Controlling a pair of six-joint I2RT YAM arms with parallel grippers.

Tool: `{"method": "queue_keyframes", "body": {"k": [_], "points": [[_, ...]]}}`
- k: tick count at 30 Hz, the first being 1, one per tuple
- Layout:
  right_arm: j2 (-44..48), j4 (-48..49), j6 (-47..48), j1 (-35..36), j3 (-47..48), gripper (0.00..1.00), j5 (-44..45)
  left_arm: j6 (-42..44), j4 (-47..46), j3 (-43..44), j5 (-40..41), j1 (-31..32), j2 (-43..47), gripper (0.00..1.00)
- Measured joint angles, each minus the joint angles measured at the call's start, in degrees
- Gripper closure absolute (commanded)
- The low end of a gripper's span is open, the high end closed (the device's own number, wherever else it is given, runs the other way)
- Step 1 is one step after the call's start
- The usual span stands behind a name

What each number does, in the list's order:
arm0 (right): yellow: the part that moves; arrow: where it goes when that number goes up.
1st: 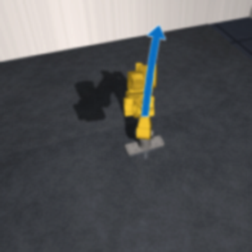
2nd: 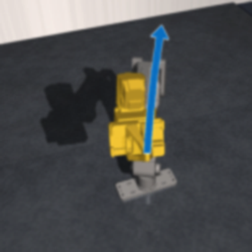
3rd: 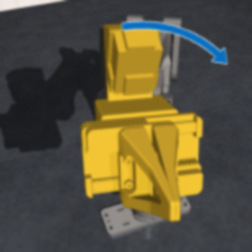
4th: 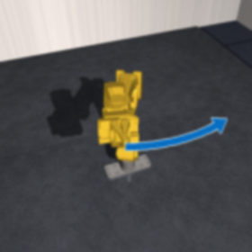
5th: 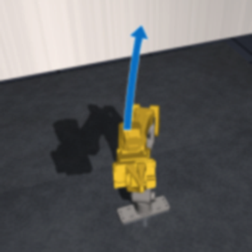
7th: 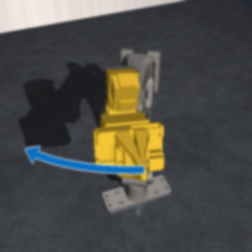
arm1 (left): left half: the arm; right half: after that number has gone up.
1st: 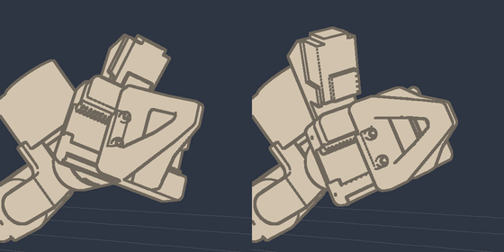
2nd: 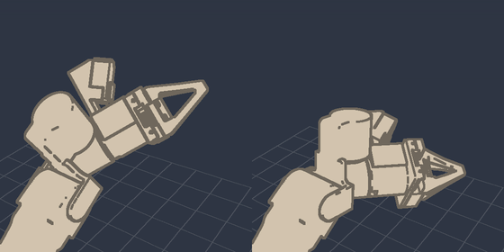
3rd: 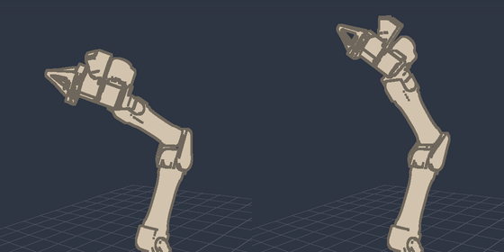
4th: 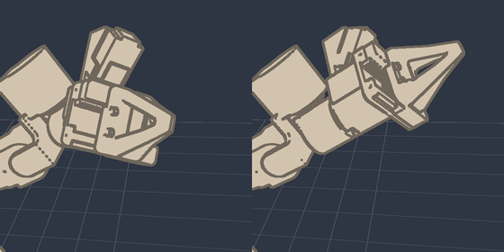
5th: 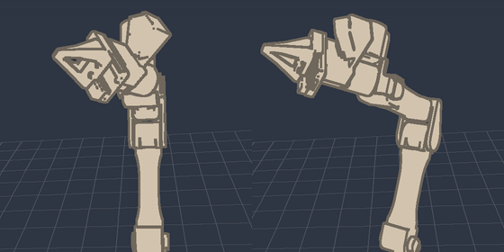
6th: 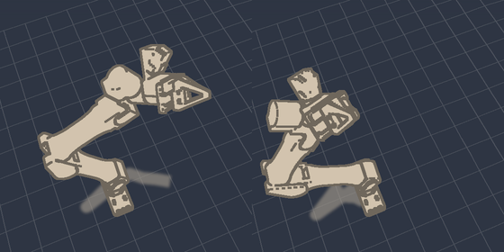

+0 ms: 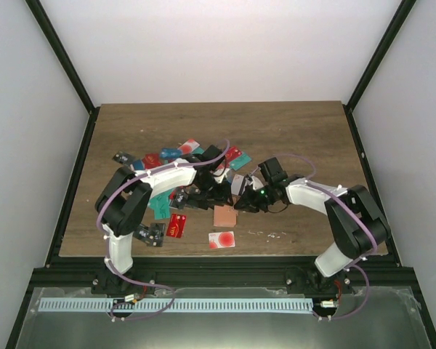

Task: Put the credit cards into the card holder
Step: Close the card holder at the center of the board.

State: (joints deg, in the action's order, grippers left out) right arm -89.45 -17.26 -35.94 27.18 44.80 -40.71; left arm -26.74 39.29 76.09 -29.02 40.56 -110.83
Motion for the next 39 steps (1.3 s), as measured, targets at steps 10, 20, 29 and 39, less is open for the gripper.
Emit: {"method": "queue_keyframes", "body": {"k": [10,20,29,39], "points": [[-3.13,0.98,0.07,0.00,0.00,0.98,0.33,0.00,-0.76,0.04,-1.53,0.42,-1.01,0.70],[-4.09,1.14,0.33,0.00,0.00,0.99,0.66,0.13,-1.14,0.72,-2.34,0.98,-2.58,0.91],[-4.72,1.31,0.50,0.00,0.11,0.99,0.66,-0.04,-1.18,0.72,-2.54,1.40,-2.58,0.96],[-5.57,1.29,0.59,0.00,1.75,0.99,0.46,0.15,-0.39,0.74,0.04,1.46,-2.58,0.96]]}}
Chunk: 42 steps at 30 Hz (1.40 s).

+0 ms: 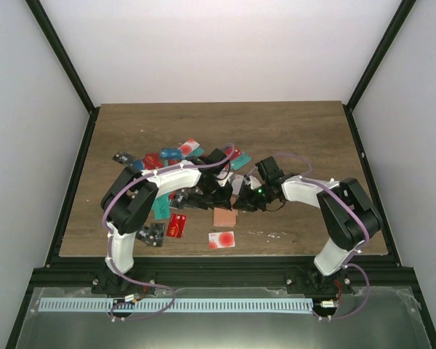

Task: Put the credit cards into the card holder
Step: Close the card holder at the center of the board.

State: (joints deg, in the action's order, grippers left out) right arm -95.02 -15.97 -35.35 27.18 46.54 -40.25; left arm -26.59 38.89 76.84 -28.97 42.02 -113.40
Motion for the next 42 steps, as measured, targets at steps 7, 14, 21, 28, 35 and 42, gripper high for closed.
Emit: {"method": "queue_keyframes", "body": {"k": [7,14,21,28,35,42], "points": [[-0.07,-0.02,0.20,0.00,0.35,0.99,-0.52,0.07,0.52,0.00,1.81,0.02,0.00,0.96],[-0.07,-0.02,0.39,0.00,0.35,0.99,-1.31,0.09,0.83,0.42,3.28,0.04,0.07,0.96],[-0.07,0.00,0.44,0.00,0.35,0.99,-2.08,0.28,1.53,1.92,4.94,0.02,0.09,0.96],[-0.07,-0.02,0.85,0.00,0.35,0.99,-2.16,0.26,2.32,2.14,5.35,0.02,0.09,0.96],[-0.07,-0.02,1.05,0.00,0.35,0.99,-2.19,0.26,2.34,2.12,5.40,0.02,0.09,0.96],[-0.09,-0.02,1.05,0.00,0.35,0.99,-2.54,0.24,2.36,1.68,5.90,0.02,0.09,0.96]]}}
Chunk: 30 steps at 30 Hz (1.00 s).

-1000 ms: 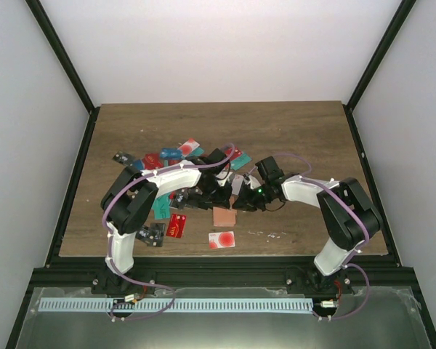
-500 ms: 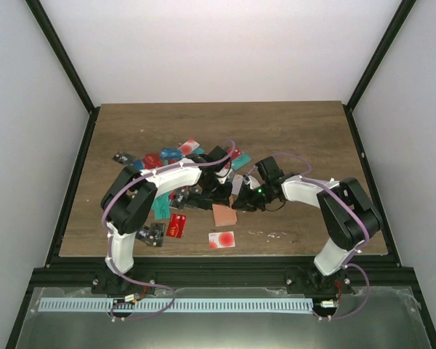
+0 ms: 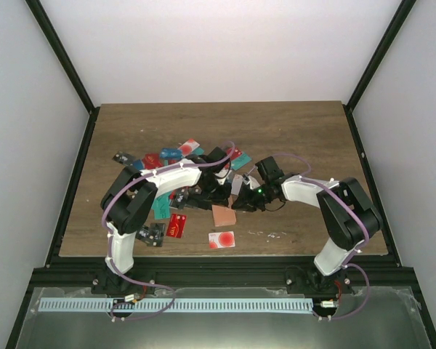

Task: Put the credit cards into the card holder
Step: Close the card holder at the center of the board.

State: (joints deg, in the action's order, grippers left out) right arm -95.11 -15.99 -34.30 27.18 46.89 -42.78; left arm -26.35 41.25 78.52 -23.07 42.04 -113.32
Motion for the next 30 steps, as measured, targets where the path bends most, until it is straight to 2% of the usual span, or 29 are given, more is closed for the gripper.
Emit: {"method": "queue_keyframes", "body": {"k": [30], "points": [[-3.74,0.02,-0.68,0.37,2.93,0.99,-0.70,-0.87,-1.36,-3.72,-0.55,0.00,2.08,0.96]]}}
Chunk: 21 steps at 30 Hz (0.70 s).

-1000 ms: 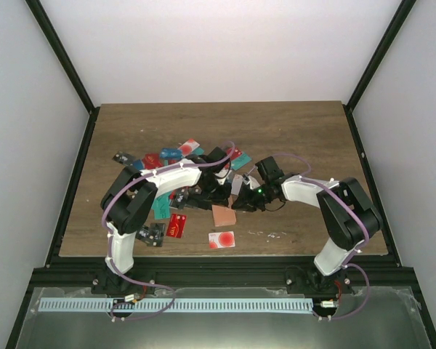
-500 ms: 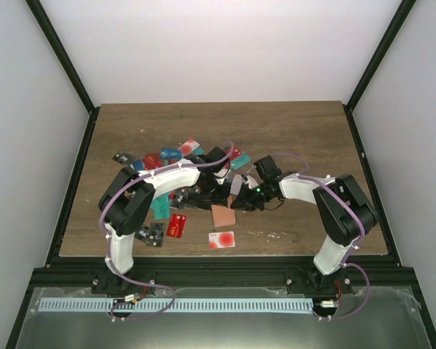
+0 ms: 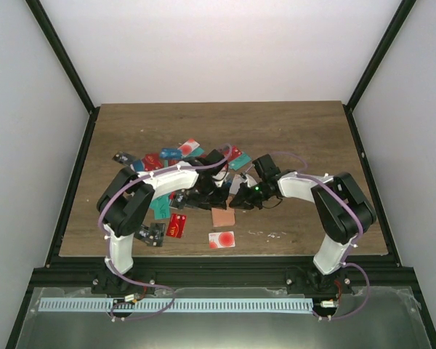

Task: Put the credit cards into the card holder
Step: Close the card holder at the center of the board.

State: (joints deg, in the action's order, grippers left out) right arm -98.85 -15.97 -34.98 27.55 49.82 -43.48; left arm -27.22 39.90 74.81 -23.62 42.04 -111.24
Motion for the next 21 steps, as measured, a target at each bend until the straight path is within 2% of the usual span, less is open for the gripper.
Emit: {"method": "queue_keyframes", "body": {"k": [21], "points": [[-3.50,-0.48,-0.92,2.86,2.23,0.99,-0.52,0.00,-4.57,-4.81,0.07,-0.33,2.38,0.96]]}}
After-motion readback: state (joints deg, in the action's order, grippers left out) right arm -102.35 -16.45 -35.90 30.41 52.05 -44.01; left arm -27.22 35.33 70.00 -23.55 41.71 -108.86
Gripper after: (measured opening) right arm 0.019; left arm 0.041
